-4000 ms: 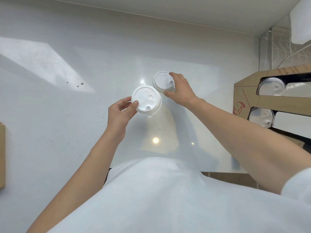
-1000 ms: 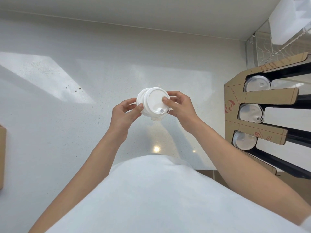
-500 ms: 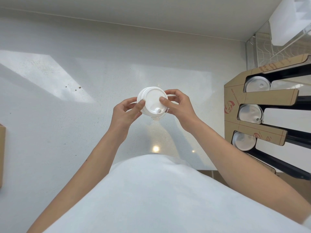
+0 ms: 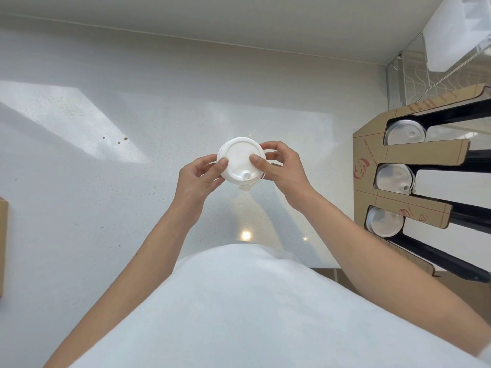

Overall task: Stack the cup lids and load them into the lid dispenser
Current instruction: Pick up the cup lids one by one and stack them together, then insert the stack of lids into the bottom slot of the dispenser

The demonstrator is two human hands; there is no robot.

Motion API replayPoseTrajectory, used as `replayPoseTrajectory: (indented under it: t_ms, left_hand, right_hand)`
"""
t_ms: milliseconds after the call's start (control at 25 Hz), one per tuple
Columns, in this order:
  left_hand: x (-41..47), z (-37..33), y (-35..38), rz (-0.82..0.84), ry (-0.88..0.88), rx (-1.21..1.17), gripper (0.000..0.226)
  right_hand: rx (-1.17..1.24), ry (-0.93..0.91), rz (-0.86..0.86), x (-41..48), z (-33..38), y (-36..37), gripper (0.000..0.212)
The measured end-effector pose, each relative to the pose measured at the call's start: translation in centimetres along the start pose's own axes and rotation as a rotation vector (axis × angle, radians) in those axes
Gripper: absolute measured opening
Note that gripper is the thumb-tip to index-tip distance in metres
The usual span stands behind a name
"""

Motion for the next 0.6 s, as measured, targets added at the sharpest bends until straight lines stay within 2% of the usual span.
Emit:
replayPoseTrajectory:
  t_ms: [600]
  left_hand:
    - [-0.4, -0.5, 0.4, 0.000, 0.024, 0.006, 0.034]
  right_hand:
    - [0.036, -0.028, -0.015, -1.4, 0.4, -0.7, 0.032]
Point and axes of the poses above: each hand's wrist, its own x-axis towards the middle knuckle, its own y-axis out of the palm, z = x × y, the point moved 3 cm from there along x, towards the middle knuckle, and after that the axes turned 4 degrees about -y, right-handed, at the moved point
